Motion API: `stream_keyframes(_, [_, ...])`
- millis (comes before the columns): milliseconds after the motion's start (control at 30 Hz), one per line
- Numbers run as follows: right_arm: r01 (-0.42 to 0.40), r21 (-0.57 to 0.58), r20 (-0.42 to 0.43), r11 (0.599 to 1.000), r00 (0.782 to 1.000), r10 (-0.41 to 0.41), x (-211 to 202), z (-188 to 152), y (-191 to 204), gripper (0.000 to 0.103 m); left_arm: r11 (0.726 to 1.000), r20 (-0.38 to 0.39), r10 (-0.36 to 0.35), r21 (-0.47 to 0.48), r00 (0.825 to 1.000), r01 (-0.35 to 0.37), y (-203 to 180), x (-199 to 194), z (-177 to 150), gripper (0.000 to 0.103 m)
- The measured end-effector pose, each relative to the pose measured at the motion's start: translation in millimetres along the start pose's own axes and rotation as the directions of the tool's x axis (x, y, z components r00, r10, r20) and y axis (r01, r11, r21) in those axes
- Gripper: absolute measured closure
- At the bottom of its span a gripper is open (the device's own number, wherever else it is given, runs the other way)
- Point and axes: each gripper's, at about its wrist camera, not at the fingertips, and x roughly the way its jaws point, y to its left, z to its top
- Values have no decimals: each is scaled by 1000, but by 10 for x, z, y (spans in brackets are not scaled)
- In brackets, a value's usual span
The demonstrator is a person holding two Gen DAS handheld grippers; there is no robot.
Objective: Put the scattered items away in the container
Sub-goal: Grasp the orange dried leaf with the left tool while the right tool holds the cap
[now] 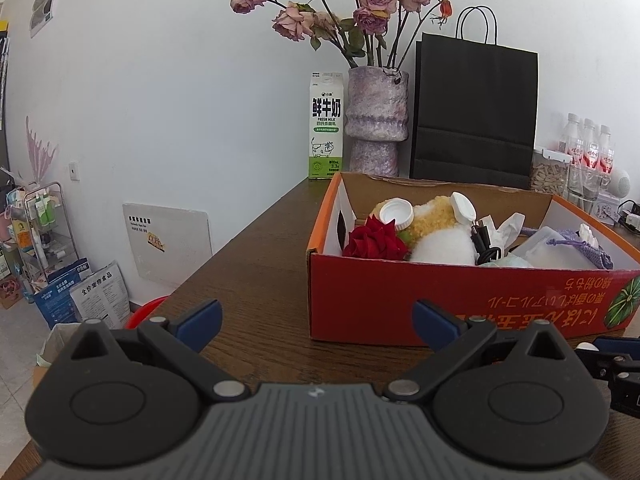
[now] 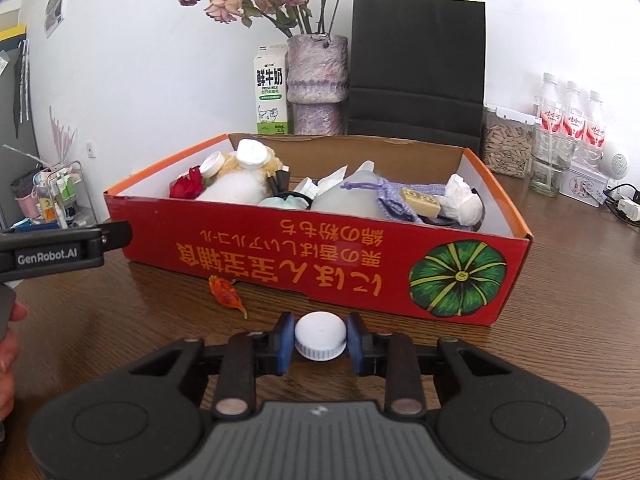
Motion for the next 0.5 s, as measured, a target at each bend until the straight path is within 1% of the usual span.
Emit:
stream_keyframes(300, [20,27,30,999,999,-21,-54,-11,-153,76,996,-29,-37,75,999,39,-218,35,-11,0])
stream_keyframes(433, [31,34,43,999,999,-33,-85,-21,-220,76,991,-55,-91,94,994,96,-389,32,-31,0])
stream_keyframes(500, [37,40,48,998,998,-39,-103,-25,-263,76,988,-60,-108,105,992,114,-484,27,-39,2])
